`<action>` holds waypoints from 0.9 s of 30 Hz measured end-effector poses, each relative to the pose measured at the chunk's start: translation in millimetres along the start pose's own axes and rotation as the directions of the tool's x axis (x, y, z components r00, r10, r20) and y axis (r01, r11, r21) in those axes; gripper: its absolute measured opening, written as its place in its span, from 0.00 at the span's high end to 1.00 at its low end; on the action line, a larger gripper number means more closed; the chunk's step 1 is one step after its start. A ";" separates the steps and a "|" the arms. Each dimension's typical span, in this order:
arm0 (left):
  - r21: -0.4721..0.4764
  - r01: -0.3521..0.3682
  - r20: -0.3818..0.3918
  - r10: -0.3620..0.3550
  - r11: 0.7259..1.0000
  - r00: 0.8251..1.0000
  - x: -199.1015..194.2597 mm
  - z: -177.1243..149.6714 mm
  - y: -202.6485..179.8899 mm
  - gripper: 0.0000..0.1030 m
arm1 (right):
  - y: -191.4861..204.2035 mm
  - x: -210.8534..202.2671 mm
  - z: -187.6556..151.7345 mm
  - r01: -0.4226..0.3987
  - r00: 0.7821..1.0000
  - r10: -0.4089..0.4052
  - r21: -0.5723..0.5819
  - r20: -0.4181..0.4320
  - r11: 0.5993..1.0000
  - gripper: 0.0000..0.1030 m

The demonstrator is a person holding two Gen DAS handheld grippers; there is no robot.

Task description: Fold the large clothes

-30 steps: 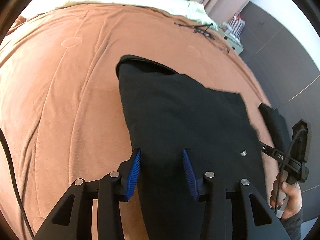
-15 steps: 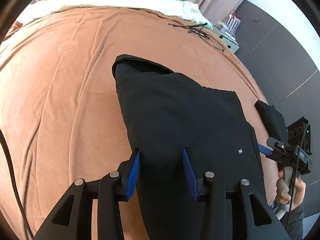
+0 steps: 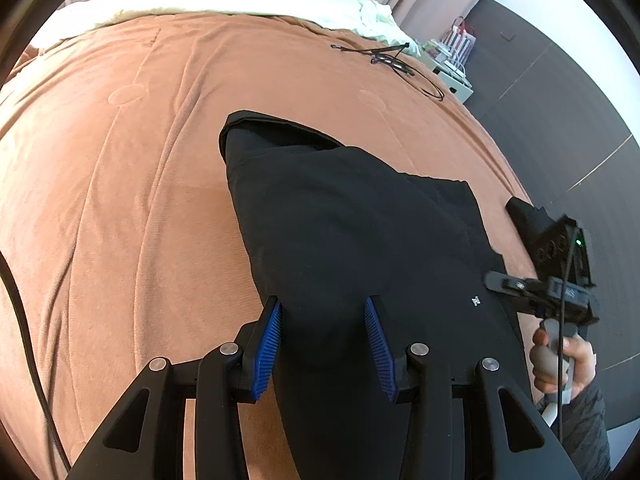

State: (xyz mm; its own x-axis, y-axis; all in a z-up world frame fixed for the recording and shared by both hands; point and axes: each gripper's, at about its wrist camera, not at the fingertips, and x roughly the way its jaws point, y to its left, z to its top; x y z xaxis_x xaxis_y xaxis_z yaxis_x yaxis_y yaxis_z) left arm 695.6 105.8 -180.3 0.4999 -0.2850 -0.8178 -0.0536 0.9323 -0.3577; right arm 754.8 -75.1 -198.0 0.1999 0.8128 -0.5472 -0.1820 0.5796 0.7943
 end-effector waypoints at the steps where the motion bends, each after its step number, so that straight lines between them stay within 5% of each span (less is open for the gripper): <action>1: 0.000 0.000 0.000 0.000 1.000 1.000 -0.1 -0.1 0.0 0.57 | -1.5 -3.2 1.2 -0.005 1.000 0.005 -0.002 -0.003 1.000 0.49; 5: 0.002 0.004 -0.003 -0.004 1.000 1.000 0.1 -1.6 1.4 0.56 | -1.6 -7.6 7.1 0.024 1.000 -0.025 -0.032 -0.011 0.999 0.66; 12: -0.090 0.067 -0.003 -0.067 0.994 0.998 -6.9 -11.6 24.7 0.18 | 3.7 -7.7 -2.1 0.033 0.999 -0.032 -0.058 0.030 0.998 0.75; 19: -0.222 0.168 -0.059 -0.185 0.960 0.981 24.1 -22.7 41.2 0.17 | 15.3 -6.0 -1.0 0.037 0.999 -0.034 -0.081 0.033 0.996 0.81; 22: -0.245 0.223 -0.058 -0.243 0.944 0.968 30.2 -20.9 36.7 0.38 | 26.4 -12.1 -2.3 0.041 0.999 -0.037 -0.118 0.038 0.992 0.87; 27: -0.188 0.193 -0.057 -0.207 0.963 0.977 12.6 -18.1 17.3 0.63 | 58.0 -25.7 -11.9 0.072 0.996 -0.060 -0.185 0.069 0.980 0.91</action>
State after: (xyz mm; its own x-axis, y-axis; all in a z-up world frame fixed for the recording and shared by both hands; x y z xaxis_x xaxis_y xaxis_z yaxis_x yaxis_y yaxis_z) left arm 685.4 114.3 -204.9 0.4497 -0.4838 -0.7508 -0.1178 0.8012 -0.5868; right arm 727.6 -61.7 -141.0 0.2760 0.7703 -0.5749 -0.3419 0.6377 0.6903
